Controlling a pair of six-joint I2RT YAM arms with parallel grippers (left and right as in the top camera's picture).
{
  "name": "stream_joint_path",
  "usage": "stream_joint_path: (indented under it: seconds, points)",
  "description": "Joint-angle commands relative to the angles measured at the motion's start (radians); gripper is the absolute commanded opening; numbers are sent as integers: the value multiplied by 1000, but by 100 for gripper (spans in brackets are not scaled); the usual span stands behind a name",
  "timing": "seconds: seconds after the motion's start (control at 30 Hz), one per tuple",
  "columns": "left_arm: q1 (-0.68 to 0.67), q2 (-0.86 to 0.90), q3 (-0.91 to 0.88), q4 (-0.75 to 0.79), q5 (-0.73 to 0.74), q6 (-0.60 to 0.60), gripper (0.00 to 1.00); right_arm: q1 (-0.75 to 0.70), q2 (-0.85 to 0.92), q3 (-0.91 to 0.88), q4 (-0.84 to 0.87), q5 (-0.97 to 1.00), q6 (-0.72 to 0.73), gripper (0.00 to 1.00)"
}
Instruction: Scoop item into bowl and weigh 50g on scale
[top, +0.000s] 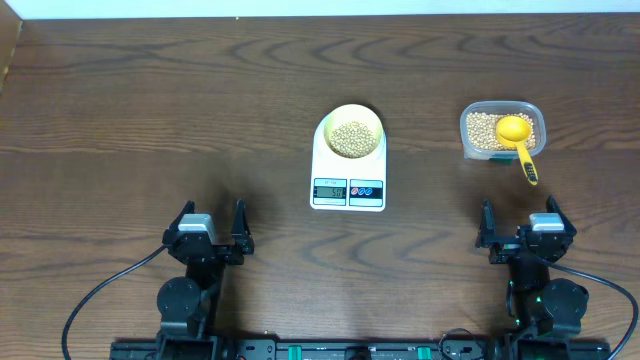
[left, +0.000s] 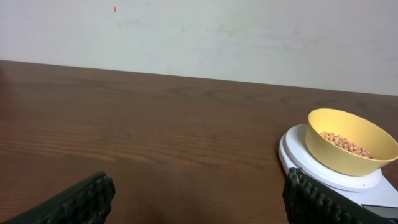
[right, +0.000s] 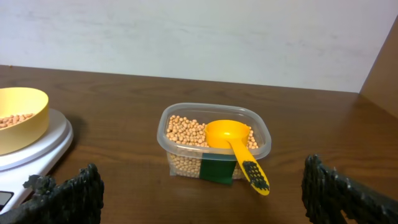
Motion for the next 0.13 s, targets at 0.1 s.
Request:
stream_joint_path:
  seconds: [0.1]
  points:
    - [4, -4, -16, -40, -13, -5, 89, 6, -9, -1, -5, 11, 11, 99]
